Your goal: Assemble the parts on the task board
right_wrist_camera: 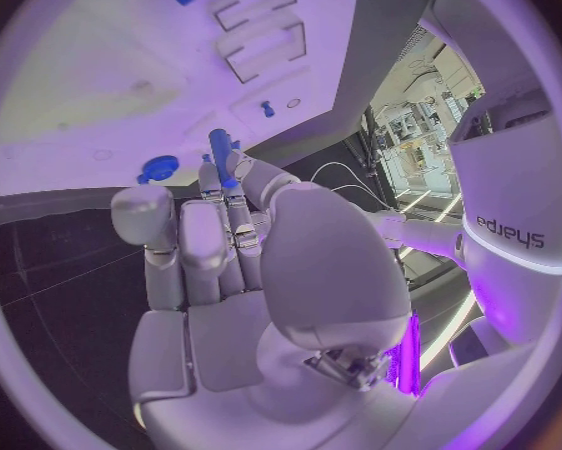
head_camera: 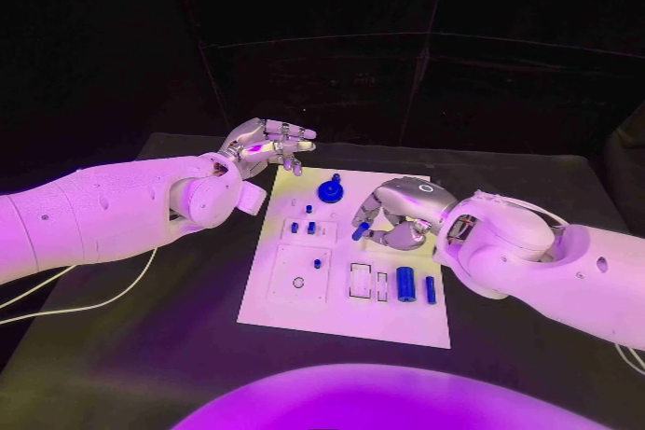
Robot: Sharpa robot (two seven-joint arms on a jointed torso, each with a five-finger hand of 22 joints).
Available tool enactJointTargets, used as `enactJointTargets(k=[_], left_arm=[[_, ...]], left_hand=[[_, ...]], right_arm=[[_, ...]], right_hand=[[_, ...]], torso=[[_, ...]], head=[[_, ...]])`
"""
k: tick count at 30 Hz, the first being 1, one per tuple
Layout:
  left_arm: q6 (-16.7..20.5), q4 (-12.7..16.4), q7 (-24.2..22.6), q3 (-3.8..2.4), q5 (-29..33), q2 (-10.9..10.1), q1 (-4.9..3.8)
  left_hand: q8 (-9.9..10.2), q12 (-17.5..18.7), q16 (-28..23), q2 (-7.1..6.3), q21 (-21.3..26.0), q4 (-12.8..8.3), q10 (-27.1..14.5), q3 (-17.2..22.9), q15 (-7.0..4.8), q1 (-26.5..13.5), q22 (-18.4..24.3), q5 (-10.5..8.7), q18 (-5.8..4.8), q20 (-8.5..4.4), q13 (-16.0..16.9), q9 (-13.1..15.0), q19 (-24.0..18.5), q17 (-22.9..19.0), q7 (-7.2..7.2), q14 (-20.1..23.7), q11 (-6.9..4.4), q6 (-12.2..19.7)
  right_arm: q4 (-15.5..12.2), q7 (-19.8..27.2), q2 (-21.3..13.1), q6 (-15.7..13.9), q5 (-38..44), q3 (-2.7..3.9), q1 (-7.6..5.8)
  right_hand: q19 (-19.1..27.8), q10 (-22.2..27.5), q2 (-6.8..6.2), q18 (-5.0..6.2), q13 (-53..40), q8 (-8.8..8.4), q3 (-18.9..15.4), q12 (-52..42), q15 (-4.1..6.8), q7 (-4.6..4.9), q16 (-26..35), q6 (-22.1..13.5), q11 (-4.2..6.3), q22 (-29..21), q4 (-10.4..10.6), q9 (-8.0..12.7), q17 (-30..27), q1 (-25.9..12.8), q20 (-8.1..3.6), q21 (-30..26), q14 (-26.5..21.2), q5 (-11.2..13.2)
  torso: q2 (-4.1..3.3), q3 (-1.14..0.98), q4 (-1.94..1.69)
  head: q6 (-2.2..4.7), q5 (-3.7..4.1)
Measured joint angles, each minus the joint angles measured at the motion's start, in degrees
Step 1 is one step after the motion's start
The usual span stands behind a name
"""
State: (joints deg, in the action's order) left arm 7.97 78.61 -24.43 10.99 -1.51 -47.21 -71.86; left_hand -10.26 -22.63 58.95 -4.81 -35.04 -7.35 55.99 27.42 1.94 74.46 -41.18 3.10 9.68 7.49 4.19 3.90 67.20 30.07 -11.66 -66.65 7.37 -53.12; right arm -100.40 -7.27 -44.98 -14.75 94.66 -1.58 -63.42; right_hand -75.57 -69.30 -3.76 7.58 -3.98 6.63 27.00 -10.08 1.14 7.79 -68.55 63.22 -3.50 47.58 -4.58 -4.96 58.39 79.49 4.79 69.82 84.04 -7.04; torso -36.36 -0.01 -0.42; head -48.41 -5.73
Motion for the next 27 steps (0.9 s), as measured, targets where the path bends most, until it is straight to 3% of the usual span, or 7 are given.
enactJointTargets(k=[4,13,27], left_arm=[[-0.05,-0.01,0.02,0.0,0.0,0.23,0.0],[-0.1,0.07,0.03,0.0,0.0,0.45,0.0],[-0.15,0.07,0.04,-0.01,0.0,0.73,-0.02]], left_hand=[[0.0,0.0,0.0,0.0,0.0,0.0,0.0,0.0,0.0,0.0,0.0,0.0,0.0,0.0,0.0,0.0,0.0,0.0,0.0,0.0,0.0,0.0],[0.0,0.0,0.0,0.0,-0.01,0.0,0.0,0.0,0.0,0.0,-0.01,0.0,0.0,0.0,0.01,0.0,0.0,0.0,0.0,0.0,0.0,0.0],[0.0,0.0,0.01,0.0,-0.01,0.0,0.0,0.0,0.0,0.0,-0.01,0.0,0.0,0.0,0.01,0.01,0.0,0.01,0.0,0.0,0.0,0.0]], right_arm=[[0.6,1.55,4.14,-0.45,-0.31,-0.01,0.21],[3.71,5.04,11.4,0.31,-0.84,-0.26,2.57],[8.05,6.41,15.54,5.51,-0.3,-1.18,3.4]], right_hand=[[0.0,0.0,0.0,0.0,0.01,0.0,0.01,0.12,0.0,0.12,0.0,-0.14,0.0,0.0,-0.01,0.0,0.0,0.0,0.0,0.0,0.0,-0.02],[0.0,-0.18,-0.01,0.0,0.06,-0.36,0.6,0.63,0.0,0.12,0.0,-0.16,-0.22,-0.05,-0.11,0.07,-0.05,-0.01,0.0,0.0,0.0,-0.43],[0.01,-0.09,-0.22,0.0,0.06,-0.49,0.97,1.29,-0.01,0.25,0.0,-0.43,-0.31,-0.1,-0.16,0.17,-0.09,-0.58,0.0,0.22,0.0,-1.83]], torso=[[-0.08,0.01,-0.08],[-0.17,0.03,-0.14],[-0.11,0.0,-0.07]], head=[[0.0,-0.09],[-0.5,-0.93],[-1.08,-1.69]])
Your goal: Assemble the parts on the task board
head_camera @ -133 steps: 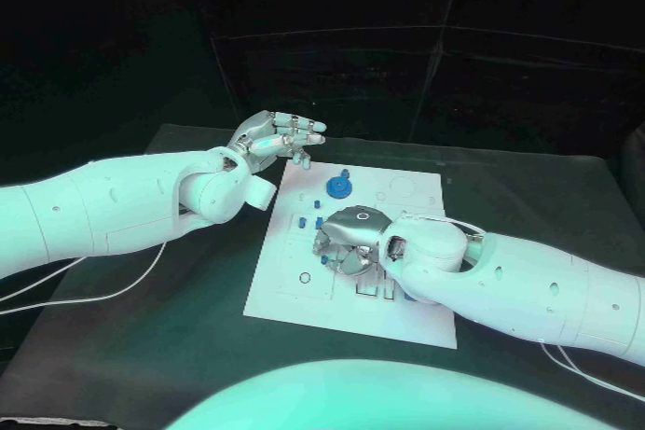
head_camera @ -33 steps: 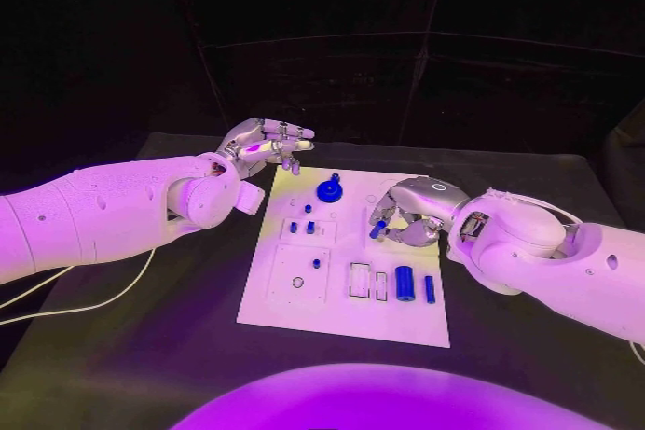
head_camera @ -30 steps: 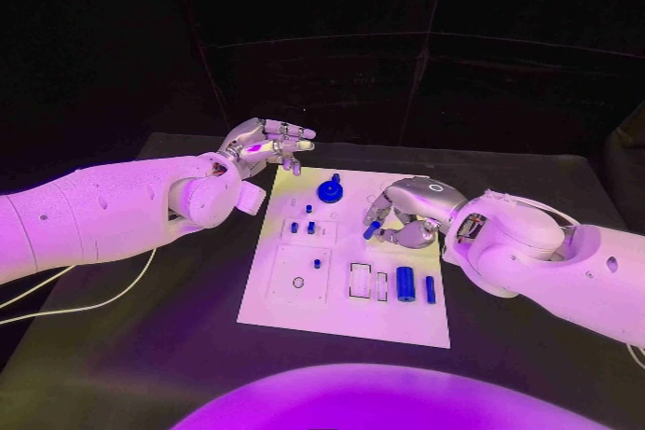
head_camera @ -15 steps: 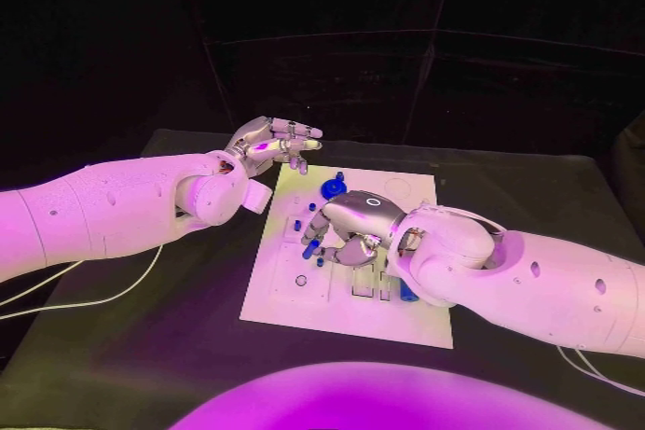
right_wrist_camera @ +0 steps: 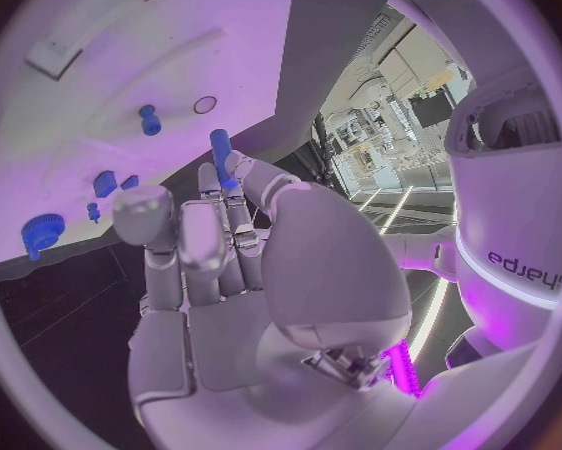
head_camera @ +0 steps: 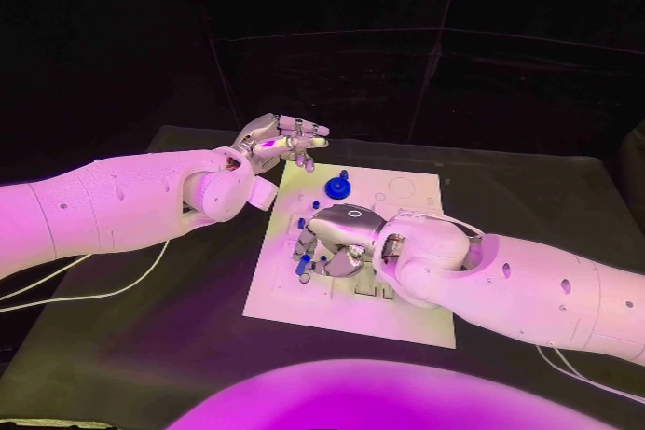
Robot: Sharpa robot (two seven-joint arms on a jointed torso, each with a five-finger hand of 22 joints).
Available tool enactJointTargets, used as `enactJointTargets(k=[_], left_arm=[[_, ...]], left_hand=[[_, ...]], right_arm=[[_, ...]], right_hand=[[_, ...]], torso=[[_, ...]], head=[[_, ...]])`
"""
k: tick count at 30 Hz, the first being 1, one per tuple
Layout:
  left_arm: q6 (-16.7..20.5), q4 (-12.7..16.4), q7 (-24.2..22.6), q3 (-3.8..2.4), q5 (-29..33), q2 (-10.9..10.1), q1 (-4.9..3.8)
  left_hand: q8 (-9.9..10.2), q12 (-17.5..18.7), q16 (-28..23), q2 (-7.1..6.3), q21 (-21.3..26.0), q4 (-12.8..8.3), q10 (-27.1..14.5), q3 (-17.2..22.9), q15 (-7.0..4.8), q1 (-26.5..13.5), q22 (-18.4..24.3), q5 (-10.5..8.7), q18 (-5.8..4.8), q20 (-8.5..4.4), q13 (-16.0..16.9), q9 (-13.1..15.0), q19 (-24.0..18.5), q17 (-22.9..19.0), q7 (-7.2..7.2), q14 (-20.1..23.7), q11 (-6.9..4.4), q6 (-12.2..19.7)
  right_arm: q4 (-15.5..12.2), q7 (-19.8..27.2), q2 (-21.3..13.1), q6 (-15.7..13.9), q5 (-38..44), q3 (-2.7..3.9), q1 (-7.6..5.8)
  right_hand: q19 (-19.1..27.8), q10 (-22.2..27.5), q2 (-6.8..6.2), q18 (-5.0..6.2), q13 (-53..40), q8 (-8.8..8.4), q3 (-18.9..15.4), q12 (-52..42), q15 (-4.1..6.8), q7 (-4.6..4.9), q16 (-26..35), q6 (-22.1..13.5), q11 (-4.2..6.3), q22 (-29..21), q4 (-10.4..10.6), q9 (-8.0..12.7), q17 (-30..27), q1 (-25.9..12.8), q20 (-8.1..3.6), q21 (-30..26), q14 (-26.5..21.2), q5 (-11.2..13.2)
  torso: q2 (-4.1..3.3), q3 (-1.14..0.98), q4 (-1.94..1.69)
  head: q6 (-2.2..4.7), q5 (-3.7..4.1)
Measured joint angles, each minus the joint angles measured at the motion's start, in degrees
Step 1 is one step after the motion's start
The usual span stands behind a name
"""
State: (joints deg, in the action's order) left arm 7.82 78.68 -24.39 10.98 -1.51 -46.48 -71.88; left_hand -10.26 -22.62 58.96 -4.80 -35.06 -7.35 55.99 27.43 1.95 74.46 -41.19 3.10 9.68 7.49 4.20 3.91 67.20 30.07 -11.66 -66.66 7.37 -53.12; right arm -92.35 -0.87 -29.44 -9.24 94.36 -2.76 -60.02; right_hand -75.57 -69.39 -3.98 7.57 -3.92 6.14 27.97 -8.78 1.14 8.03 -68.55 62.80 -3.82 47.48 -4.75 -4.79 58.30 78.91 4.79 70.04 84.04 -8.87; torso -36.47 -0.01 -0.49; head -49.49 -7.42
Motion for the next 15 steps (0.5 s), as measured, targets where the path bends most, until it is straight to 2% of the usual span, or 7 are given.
enactJointTargets(k=[15], left_arm=[[-0.05,-0.04,0.01,0.0,0.0,0.15,0.0]], left_hand=[[0.0,-0.23,0.0,0.0,0.0,0.0,0.0,0.0,0.21,0.0,0.05,0.0,-0.01,-0.2,0.01,0.0,-0.2,-0.1,0.0,0.21,0.0,0.0]], right_arm=[[1.35,-0.8,1.14,3.19,2.5,-0.23,0.45]], right_hand=[[0.0,0.01,-0.02,0.0,0.03,-0.07,0.0,0.03,0.0,0.18,0.0,0.18,-0.01,0.03,0.0,0.09,0.0,-0.16,0.0,0.0,0.0,-0.27]], torso=[[0.0,-0.04,0.08]], head=[[-0.3,-0.2]])
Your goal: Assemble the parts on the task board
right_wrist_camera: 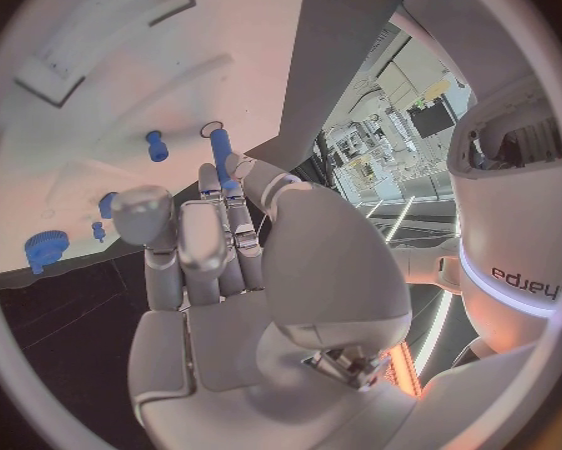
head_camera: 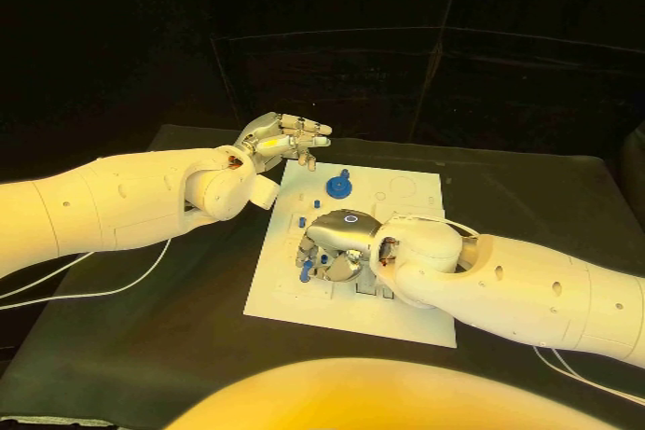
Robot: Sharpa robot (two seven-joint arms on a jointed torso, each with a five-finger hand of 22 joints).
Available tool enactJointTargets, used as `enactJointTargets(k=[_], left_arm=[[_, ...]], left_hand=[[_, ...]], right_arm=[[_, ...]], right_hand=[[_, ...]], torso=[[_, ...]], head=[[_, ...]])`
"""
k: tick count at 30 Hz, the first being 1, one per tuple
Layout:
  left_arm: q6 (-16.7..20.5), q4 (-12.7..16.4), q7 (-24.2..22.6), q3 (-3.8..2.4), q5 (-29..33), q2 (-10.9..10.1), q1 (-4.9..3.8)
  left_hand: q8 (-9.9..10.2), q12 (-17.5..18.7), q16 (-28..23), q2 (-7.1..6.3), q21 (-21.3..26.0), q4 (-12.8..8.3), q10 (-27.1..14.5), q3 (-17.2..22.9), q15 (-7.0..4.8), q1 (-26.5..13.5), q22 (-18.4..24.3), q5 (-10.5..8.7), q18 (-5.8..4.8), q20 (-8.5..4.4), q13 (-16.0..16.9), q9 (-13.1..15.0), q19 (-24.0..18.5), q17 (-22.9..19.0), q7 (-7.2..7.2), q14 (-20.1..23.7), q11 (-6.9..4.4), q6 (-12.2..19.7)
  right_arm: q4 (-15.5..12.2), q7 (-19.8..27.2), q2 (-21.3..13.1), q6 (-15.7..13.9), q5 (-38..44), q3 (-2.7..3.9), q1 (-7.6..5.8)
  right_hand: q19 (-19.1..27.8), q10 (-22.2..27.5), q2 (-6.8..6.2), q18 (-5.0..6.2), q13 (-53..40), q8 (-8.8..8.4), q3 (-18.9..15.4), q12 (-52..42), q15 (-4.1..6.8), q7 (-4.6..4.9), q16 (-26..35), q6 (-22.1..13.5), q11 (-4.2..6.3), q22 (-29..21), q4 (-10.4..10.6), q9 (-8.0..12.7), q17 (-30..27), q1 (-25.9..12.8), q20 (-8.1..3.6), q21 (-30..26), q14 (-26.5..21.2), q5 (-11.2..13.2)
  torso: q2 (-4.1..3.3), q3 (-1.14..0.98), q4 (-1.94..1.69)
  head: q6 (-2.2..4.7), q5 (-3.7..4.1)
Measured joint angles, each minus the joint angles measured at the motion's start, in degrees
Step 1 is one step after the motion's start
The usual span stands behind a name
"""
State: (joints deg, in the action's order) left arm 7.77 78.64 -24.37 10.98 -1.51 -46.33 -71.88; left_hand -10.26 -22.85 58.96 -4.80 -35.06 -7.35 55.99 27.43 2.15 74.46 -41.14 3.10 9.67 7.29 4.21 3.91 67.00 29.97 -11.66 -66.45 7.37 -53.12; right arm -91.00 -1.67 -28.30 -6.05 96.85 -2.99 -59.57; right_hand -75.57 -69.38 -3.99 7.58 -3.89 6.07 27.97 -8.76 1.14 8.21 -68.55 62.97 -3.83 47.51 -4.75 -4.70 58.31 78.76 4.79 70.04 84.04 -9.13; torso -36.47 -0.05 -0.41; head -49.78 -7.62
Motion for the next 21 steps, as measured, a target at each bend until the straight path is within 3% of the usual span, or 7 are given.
enactJointTargets(k=[14,21], left_arm=[[-0.05,-0.05,0.01,0.0,0.0,0.07,0.0],[-0.08,-0.06,0.03,0.0,0.0,0.08,0.0]], left_hand=[[0.0,0.0,0.0,0.0,0.0,0.0,0.0,0.0,0.0,0.0,-0.01,0.0,0.0,0.0,0.0,0.0,0.0,0.0,0.0,0.0,0.0,0.0],[0.0,0.0,0.0,0.0,0.0,0.0,0.0,0.0,0.0,0.0,-0.01,0.0,0.0,0.0,0.01,0.0,0.0,0.01,0.0,0.0,0.0,0.0]], right_arm=[[0.54,-2.41,1.11,0.6,3.68,-0.14,0.58],[0.48,-3.09,1.7,0.77,5.17,-0.83,0.59]], right_hand=[[0.0,0.09,-0.08,0.0,-0.05,-0.16,-0.01,0.01,0.0,0.0,0.0,0.0,-0.09,0.03,0.0,0.01,0.09,-0.08,0.0,0.0,0.0,0.0],[0.0,-0.11,-0.16,0.0,-0.05,-0.31,-0.02,0.33,0.0,-0.01,0.0,-0.01,-0.3,0.03,0.0,0.03,-0.08,-0.15,0.0,0.0,0.0,0.16]], torso=[[0.0,-0.02,0.01],[0.0,-0.01,0.01]], head=[[-0.14,-0.05],[-0.18,-0.09]])
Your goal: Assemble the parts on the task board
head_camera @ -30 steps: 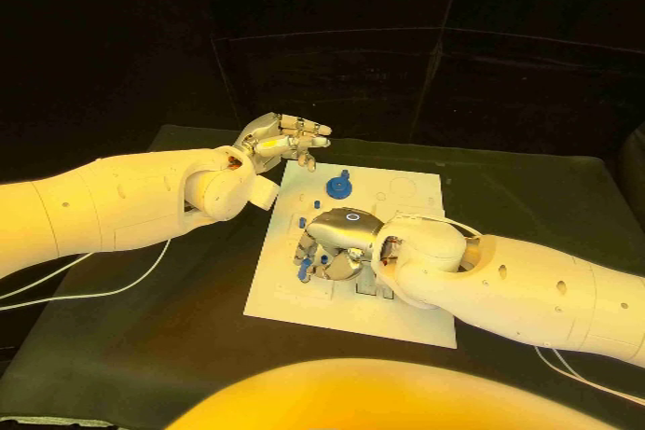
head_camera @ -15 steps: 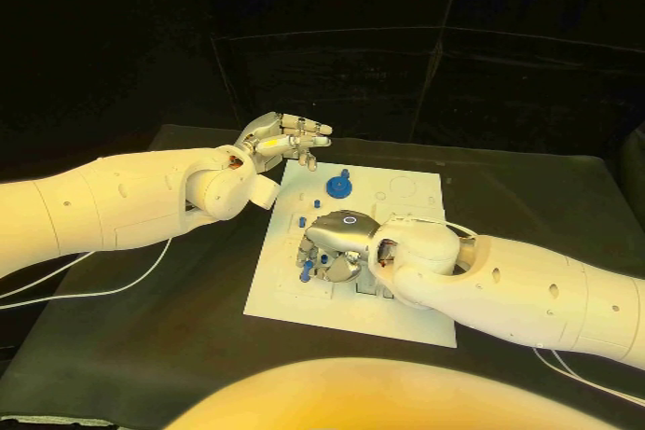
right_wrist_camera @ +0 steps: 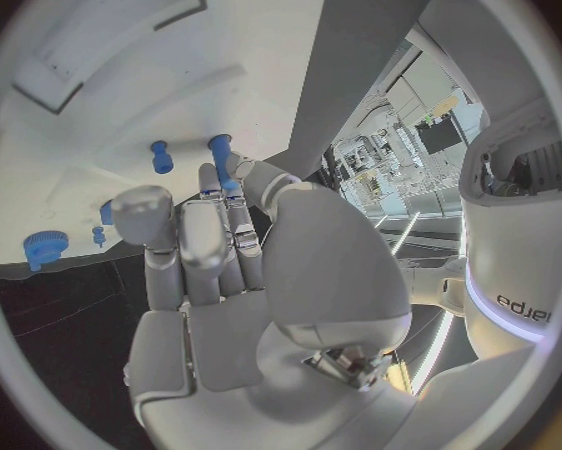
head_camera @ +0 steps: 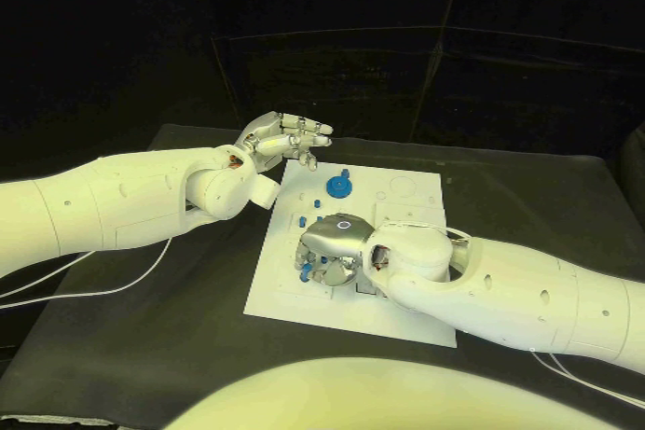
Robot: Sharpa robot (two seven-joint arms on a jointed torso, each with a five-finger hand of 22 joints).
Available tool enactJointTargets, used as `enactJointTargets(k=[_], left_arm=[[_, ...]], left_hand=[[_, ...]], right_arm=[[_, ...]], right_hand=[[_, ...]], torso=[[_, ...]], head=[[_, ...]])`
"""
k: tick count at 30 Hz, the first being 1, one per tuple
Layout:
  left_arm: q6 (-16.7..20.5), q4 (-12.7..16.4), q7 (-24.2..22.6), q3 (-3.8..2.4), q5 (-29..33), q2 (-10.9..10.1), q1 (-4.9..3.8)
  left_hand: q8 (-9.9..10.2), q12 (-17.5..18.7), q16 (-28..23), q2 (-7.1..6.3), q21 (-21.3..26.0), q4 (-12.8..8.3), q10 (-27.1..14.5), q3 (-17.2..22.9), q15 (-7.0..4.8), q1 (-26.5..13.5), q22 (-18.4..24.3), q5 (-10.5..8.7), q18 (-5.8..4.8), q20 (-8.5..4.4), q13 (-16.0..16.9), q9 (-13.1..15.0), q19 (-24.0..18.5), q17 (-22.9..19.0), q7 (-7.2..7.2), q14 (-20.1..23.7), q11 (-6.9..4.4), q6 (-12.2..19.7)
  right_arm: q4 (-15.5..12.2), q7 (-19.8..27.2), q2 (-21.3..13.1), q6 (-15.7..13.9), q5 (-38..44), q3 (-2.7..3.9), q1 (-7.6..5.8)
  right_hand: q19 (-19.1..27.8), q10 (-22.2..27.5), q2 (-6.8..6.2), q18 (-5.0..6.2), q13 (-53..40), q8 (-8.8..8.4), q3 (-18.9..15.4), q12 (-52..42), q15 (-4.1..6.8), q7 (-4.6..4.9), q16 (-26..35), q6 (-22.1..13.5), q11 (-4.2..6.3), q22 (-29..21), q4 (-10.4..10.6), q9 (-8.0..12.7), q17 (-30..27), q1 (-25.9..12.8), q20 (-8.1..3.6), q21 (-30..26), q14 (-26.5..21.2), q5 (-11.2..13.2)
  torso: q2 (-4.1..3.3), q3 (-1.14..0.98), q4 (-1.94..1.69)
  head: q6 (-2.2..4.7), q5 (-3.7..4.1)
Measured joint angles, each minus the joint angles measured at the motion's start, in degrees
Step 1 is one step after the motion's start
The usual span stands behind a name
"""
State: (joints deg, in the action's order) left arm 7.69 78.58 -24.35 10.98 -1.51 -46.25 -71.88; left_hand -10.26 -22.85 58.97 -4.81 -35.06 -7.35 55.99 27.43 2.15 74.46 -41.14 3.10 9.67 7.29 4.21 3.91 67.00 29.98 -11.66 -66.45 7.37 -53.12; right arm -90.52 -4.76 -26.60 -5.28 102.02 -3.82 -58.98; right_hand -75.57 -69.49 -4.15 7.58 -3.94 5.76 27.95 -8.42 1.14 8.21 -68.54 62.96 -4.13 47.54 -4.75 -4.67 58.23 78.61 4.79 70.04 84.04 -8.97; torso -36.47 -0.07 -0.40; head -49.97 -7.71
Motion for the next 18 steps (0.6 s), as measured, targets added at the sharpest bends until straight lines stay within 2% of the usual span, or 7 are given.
enactJointTargets(k=[5,6,8,10,14,16,18], left_arm=[[-0.01,0.0,0.01,0.0,0.0,0.0,0.0],[-0.02,0.0,0.01,0.0,0.0,0.0,0.0],[-0.03,0.0,0.02,0.0,0.0,0.0,0.0],[-0.03,0.0,0.02,0.0,0.0,0.0,0.0],[-0.05,0.0,0.03,0.0,0.0,-0.01,0.0],[-0.06,-0.01,0.04,0.0,0.0,-0.02,0.0],[-0.07,-0.02,0.05,0.0,0.0,-0.02,0.0]], left_hand=[[0.0,0.0,0.0,0.0,0.0,0.0,0.0,0.0,0.0,0.0,0.0,0.0,0.0,0.0,0.0,0.0,0.0,0.0,0.0,0.0,0.0,0.0],[0.0,0.0,0.0,0.0,0.0,0.0,0.0,0.0,0.0,0.0,0.0,0.0,0.0,0.0,0.0,0.0,0.0,0.0,0.0,0.0,0.0,0.0],[0.0,0.0,0.0,0.0,0.0,0.0,0.0,0.0,0.0,0.0,0.0,0.0,0.0,0.0,0.0,0.0,0.0,0.0,0.0,0.0,0.0,0.0],[0.0,0.0,0.0,0.0,0.0,0.0,0.0,0.0,0.0,0.0,0.0,0.0,0.0,0.0,0.0,0.0,0.0,0.0,0.0,0.0,0.0,0.0],[0.0,0.0,0.0,0.0,0.0,0.0,0.0,0.0,0.0,0.0,0.0,0.0,0.0,0.0,0.0,0.0,0.0,0.0,0.0,0.0,0.0,0.0],[0.0,0.0,0.0,0.0,0.0,0.0,0.0,0.0,0.0,0.0,-0.01,0.0,0.0,0.0,0.0,0.0,0.0,0.0,0.0,0.0,0.0,0.0],[0.0,0.0,0.0,0.0,0.0,0.0,0.0,0.0,0.0,0.0,-0.01,0.0,0.0,0.0,0.0,0.0,0.0,0.0,0.0,0.0,0.0,0.0]], right_arm=[[-0.06,-0.13,0.31,0.0,0.75,-0.24,-0.03],[-0.06,-0.14,0.34,0.0,0.85,-0.25,-0.04],[-0.06,-0.14,0.39,-0.04,1.05,-0.35,-0.04],[-0.01,-0.14,0.4,-0.09,1.2,-0.54,0.02],[0.11,0.0,0.28,-0.63,1.22,-0.65,0.21],[0.11,0.12,0.22,-1.08,1.18,-0.65,0.21],[0.04,0.34,0.02,-1.95,1.01,-0.65,0.2]], right_hand=[[0.0,0.0,-0.3,0.0,-0.02,-0.01,0.0,0.3,0.0,-0.04,0.0,-0.09,0.0,-0.27,0.0,0.02,-0.28,-0.3,0.0,0.0,0.0,0.13],[0.11,0.13,-0.56,0.0,-0.03,-0.25,0.0,0.67,0.0,0.28,0.0,-0.43,-0.14,-0.44,0.0,0.02,-0.36,-0.56,0.1,0.0,0.0,0.13],[0.59,2.0,-1.12,0.0,0.08,-1.14,0.02,2.03,-0.68,1.12,0.0,-1.78,-0.89,-1.3,0.01,0.27,-0.35,-1.74,0.59,-0.25,-0.03,0.1],[1.55,4.33,-2.27,0.0,0.45,-1.84,-0.51,3.5,-1.11,1.65,0.22,-3.34,-1.37,-2.84,0.51,0.71,-0.8,-2.87,0.9,-1.19,-0.06,0.1],[3.67,8.4,-4.16,0.0,0.34,-2.15,-3.34,4.33,-2.27,2.13,2.21,-6.71,-2.39,-7.26,1.04,0.92,-3.43,-4.77,1.77,-3.73,-0.61,-0.22],[4.45,9.76,-4.3,0.05,0.3,-2.15,-4.47,4.33,-2.46,2.2,2.91,-7.76,-2.53,-8.92,1.18,0.92,-4.4,-4.9,1.95,-4.73,-0.89,-0.4],[5.07,11.64,-4.43,0.91,0.21,-2.15,-6.4,4.32,-2.6,2.23,3.72,-9.33,-2.7,-10.94,1.44,0.92,-5.54,-5.03,2.33,-6.03,-1.38,-0.53]], torso=[[0.0,0.01,-0.01],[0.0,0.01,0.0],[0.0,0.02,0.0],[0.01,0.02,0.0],[0.01,0.02,0.01],[0.02,0.02,0.01],[0.03,0.02,0.01]], head=[[0.0,-0.01],[0.0,-0.01],[0.0,-0.01],[0.04,-0.01],[0.12,-0.01],[0.14,-0.02],[0.21,-0.02]])
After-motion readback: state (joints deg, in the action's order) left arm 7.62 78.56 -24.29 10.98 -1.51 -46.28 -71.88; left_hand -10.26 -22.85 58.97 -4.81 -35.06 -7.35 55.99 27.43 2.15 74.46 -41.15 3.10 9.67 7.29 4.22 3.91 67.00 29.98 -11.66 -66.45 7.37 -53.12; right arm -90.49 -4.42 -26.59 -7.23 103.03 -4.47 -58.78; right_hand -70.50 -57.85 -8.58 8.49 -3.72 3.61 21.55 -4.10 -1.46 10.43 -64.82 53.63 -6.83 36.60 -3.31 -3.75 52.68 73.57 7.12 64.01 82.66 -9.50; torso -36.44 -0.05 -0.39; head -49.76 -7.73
